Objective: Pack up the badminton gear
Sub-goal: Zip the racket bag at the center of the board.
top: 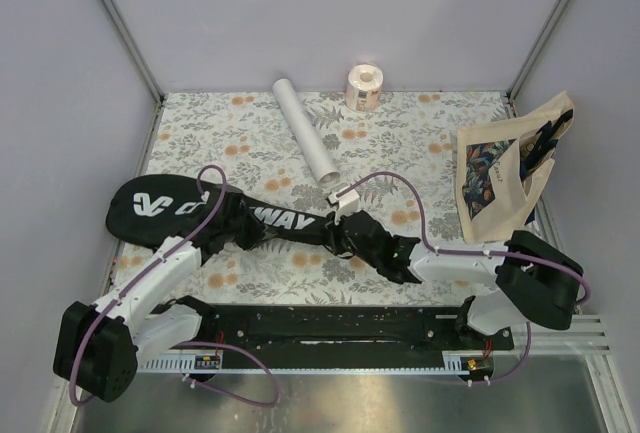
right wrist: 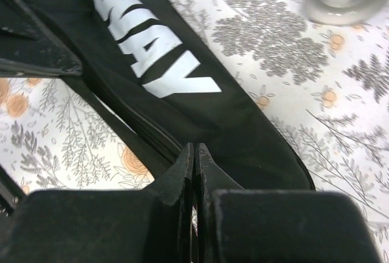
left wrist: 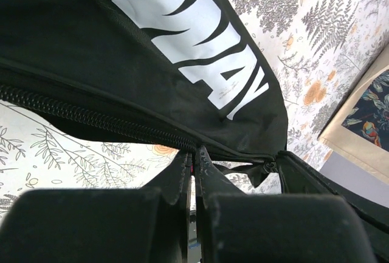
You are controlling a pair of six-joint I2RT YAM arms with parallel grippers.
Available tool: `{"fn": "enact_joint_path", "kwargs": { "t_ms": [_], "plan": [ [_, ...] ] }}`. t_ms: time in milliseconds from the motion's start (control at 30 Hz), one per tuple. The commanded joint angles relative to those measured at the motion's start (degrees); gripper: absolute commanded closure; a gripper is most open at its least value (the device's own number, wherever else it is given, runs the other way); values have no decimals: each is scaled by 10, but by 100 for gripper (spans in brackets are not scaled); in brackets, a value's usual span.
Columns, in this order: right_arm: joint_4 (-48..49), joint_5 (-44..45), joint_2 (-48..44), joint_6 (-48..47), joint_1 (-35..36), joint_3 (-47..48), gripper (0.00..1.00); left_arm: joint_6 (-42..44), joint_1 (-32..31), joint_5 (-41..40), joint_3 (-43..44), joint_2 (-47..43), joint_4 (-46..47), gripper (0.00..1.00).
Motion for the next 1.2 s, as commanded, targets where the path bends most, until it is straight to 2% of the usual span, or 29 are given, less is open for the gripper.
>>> {"fn": "enact_joint_path", "kwargs": {
  "t_ms": [0, 200, 300, 467, 667, 733, 867, 1067, 1167],
  "plan": [
    [-68, 168, -38, 50, -14, -26, 100, 56, 45, -42, 28, 0, -35, 100],
    [-125, 255, -81, 122, -20, -57, 100, 99, 101, -32, 34, 2, -61, 100],
    [-131, 256, -93, 140, -35, -69, 100, 121, 124, -29, 42, -1, -69, 100],
    [-156, 275, -90, 170, -36, -57, 100, 135, 124, 4, 52, -8, -60, 100],
    [-185, 323, -132, 231, -52, -84, 100, 117, 128, -24, 32, -27, -67, 100],
    [-166, 324, -162, 233, -52, -108, 100, 116, 134, -24, 29, -18, -60, 100],
    [9, 244, -241, 166, -51, -190, 100, 119, 137, -16, 41, 13, -52, 100],
    [-16, 320, -264, 174, -57, -215, 100, 117, 137, -5, 47, 13, -46, 100],
    [-17, 333, -256, 157, -66, -207, 100, 118, 138, 39, 29, -1, 0, 100]
  ]
}}
